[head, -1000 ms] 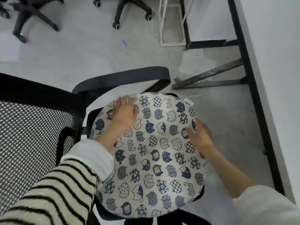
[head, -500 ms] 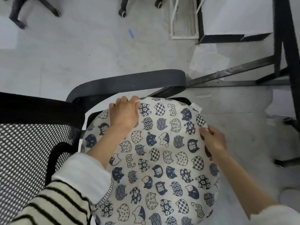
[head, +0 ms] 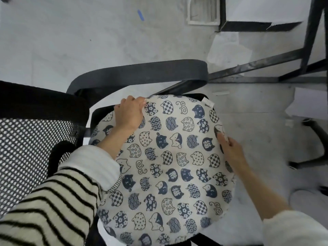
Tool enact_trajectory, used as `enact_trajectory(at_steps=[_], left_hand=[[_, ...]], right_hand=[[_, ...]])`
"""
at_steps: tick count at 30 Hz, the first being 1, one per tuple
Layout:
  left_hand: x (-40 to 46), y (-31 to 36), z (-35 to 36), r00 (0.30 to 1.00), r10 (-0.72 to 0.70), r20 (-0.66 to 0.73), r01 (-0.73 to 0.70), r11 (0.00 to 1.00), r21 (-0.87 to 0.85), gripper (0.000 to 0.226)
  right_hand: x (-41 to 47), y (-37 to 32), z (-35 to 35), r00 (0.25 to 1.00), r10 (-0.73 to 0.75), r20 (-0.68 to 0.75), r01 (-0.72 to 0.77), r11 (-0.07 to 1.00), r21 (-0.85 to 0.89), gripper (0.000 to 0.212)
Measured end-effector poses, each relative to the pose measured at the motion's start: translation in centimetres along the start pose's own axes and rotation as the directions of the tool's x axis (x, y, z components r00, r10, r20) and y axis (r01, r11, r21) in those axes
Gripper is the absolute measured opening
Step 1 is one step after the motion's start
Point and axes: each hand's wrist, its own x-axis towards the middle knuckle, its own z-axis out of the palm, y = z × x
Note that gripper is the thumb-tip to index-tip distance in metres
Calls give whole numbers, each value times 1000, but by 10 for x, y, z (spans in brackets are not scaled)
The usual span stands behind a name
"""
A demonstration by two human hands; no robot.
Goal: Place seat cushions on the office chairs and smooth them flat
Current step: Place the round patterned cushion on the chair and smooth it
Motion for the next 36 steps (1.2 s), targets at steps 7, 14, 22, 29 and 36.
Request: enact_trajectory(at_steps=[7, 14, 22, 29, 36], left_hand=[[-4, 6, 4, 992, 47, -118, -48, 999, -6, 34], [-8, 9, 17, 984, 67, -166, -63, 998, 29, 38], [-134, 9, 45, 993, -117, 8, 116, 992, 53, 74], [-194, -25, 63, 946, -179, 271, 135, 976, 174, 97], [-196, -33, 56, 986, -94, 137, 83, 993, 79, 88]], right_hand=[[-26, 59, 0, 986, 169, -6, -168, 979, 117, 46], [-23, 64, 5, 993, 121, -3, -120, 990, 73, 35], [-33, 81, 12, 983, 181, -12, -179, 978, 109, 33], [-46, 88, 16, 982, 188, -22, -185, 976, 115, 29], [-61, 107, 20, 965, 263, -23, -250, 938, 242, 30]])
